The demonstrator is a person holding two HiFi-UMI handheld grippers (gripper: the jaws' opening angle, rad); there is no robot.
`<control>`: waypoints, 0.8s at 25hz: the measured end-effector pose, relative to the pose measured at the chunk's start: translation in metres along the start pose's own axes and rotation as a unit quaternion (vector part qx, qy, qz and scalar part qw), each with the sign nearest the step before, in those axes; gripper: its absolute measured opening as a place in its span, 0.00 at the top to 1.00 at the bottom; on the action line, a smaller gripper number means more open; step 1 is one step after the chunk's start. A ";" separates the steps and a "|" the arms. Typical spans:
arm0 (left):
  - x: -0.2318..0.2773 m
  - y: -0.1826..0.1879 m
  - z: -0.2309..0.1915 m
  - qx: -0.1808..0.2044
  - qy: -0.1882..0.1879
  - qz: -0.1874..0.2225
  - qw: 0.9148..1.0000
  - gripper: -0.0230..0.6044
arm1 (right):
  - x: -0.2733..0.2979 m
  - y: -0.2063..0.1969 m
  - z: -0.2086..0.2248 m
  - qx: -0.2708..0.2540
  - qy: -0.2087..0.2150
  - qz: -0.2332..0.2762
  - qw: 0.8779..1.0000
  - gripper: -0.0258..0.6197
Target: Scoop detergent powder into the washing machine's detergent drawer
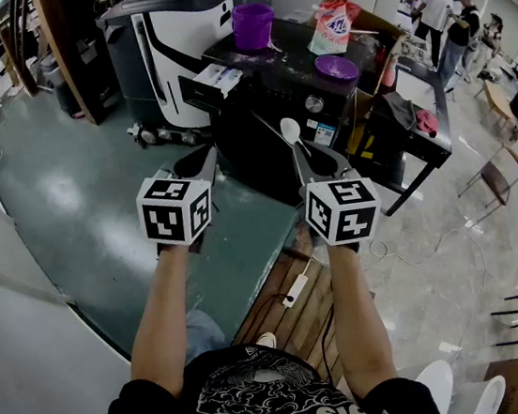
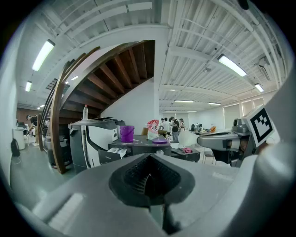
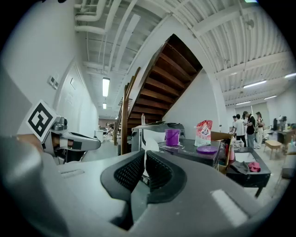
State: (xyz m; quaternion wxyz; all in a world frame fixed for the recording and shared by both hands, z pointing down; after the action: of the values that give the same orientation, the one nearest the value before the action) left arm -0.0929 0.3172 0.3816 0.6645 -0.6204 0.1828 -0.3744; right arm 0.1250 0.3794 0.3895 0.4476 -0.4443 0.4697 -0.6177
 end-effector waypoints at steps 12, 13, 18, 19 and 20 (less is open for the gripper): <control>0.017 0.004 -0.007 -0.004 0.007 -0.001 1.000 0.96 | 0.018 -0.003 0.010 0.003 0.014 -0.009 1.000 0.91; 0.020 0.003 -0.009 -0.005 0.007 -0.001 1.000 0.96 | 0.022 -0.003 0.011 0.003 0.015 -0.010 1.000 0.91; 0.042 0.001 -0.021 -0.008 0.004 -0.005 1.000 0.96 | 0.043 -0.002 0.020 -0.004 0.015 -0.013 1.000 0.91; 0.048 0.000 -0.023 -0.007 0.003 -0.006 1.000 0.96 | 0.049 -0.001 0.023 -0.004 0.014 -0.013 1.000 0.91; 0.055 0.000 -0.027 -0.007 0.002 -0.006 1.000 0.96 | 0.055 0.000 0.026 -0.004 0.013 -0.014 1.000 0.91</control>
State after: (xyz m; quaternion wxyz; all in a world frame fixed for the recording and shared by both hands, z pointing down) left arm -0.0760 0.2589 0.3896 0.6573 -0.6258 0.1826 -0.3782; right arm 0.1388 0.3212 0.4012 0.4311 -0.4441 0.4721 -0.6277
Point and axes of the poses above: the fingertips, and each gripper's own axes: x forward along the fingers, z to its right, y out of its top, the point moved 8 cm from there along -x, backward along the fingers, and after that the axes turned 9 degrees about x, right-handed, at the moved point
